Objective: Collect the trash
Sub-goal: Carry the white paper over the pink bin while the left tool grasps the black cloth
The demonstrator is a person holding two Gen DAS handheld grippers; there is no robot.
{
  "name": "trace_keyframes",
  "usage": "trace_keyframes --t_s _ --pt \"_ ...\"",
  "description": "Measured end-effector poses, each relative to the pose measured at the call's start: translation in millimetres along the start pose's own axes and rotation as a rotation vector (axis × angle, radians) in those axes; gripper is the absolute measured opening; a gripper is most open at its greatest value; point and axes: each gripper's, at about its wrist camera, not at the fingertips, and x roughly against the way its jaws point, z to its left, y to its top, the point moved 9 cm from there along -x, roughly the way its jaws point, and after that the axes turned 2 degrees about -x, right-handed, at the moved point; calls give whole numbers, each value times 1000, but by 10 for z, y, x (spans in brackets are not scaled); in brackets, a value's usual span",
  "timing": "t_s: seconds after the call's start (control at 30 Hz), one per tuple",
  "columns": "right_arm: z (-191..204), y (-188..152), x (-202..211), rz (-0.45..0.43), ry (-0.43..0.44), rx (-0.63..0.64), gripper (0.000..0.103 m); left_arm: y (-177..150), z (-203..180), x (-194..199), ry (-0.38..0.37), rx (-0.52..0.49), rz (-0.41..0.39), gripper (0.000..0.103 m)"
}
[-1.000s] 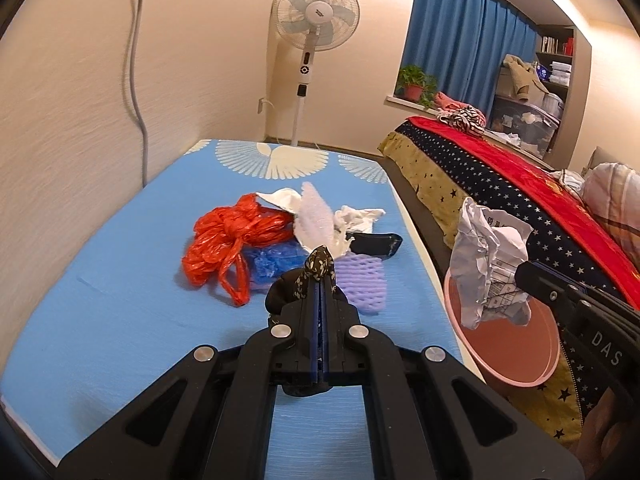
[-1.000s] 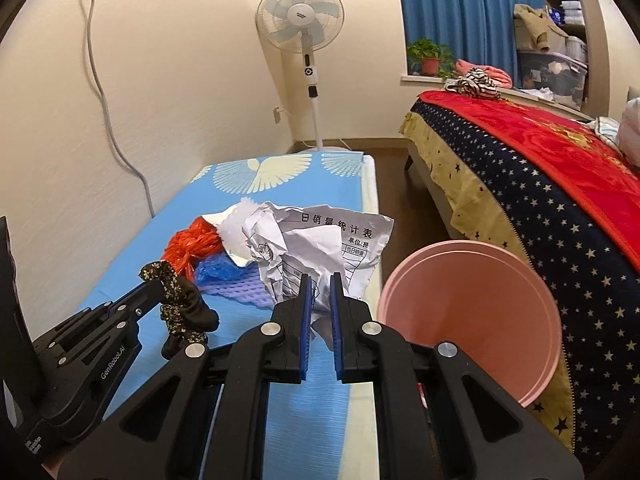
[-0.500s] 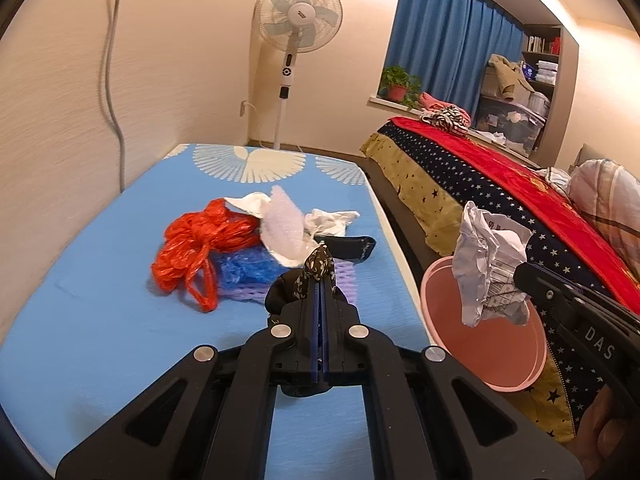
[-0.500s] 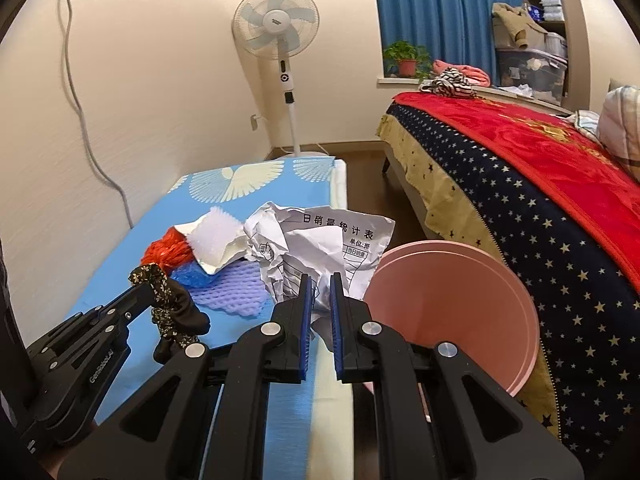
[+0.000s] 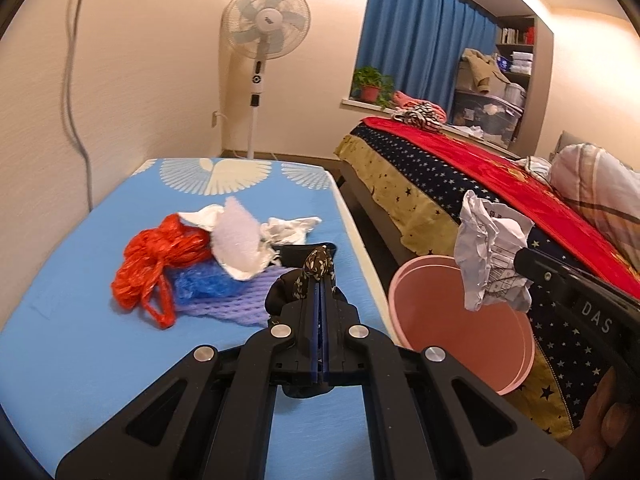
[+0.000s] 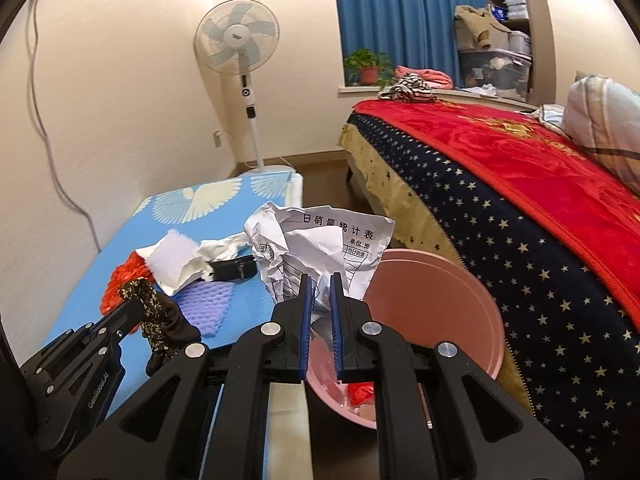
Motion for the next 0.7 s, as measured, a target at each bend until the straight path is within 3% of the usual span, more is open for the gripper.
trace_keyframes --t_s 0.7 --pt "-453 -5 -64 0 -120 -57 9 -29 -435 -299 -89 -41 31 0"
